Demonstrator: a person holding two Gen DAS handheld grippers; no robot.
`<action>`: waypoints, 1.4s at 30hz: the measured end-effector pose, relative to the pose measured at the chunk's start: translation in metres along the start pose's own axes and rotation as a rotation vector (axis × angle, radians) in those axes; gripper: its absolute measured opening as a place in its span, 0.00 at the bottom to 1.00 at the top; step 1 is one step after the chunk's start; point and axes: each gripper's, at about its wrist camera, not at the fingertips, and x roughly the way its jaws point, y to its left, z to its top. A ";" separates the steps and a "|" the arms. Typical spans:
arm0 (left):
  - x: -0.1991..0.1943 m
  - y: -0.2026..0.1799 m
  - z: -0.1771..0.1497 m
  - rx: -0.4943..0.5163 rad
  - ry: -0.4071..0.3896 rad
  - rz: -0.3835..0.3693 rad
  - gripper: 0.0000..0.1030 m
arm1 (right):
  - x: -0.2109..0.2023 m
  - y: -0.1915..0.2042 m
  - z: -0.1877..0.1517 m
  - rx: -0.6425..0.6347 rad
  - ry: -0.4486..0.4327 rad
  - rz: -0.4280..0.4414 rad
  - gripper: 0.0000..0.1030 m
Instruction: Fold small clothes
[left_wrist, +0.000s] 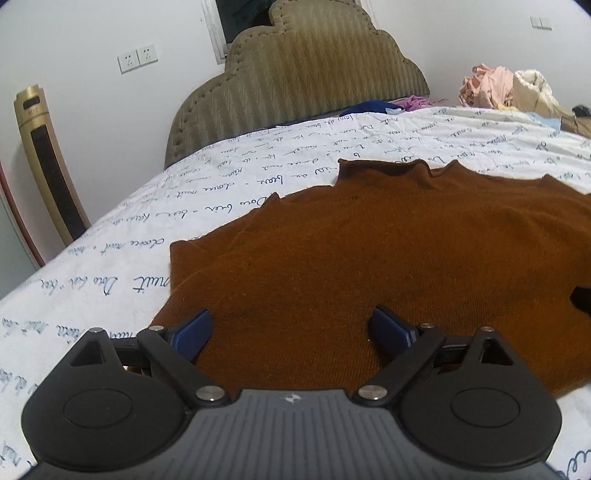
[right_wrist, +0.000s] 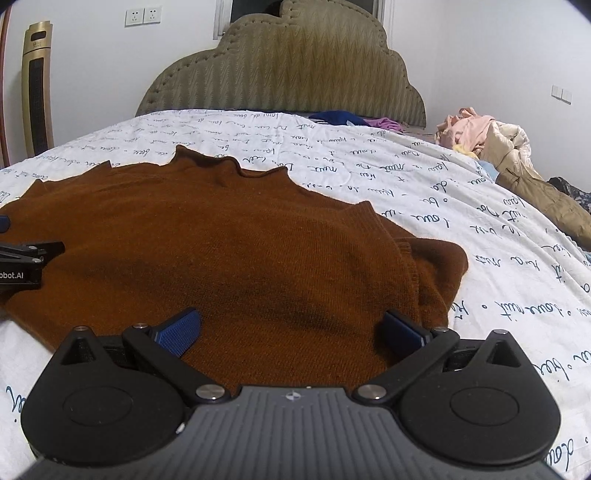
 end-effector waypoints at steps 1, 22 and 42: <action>0.000 -0.002 0.000 0.013 -0.003 0.011 0.92 | 0.000 0.000 0.000 0.001 0.000 0.001 1.00; 0.007 0.010 0.024 -0.072 0.042 -0.218 1.00 | 0.001 -0.003 0.001 0.024 0.004 0.029 1.00; 0.018 -0.014 0.016 -0.094 0.048 -0.125 1.00 | 0.001 -0.002 0.000 0.016 0.002 0.023 1.00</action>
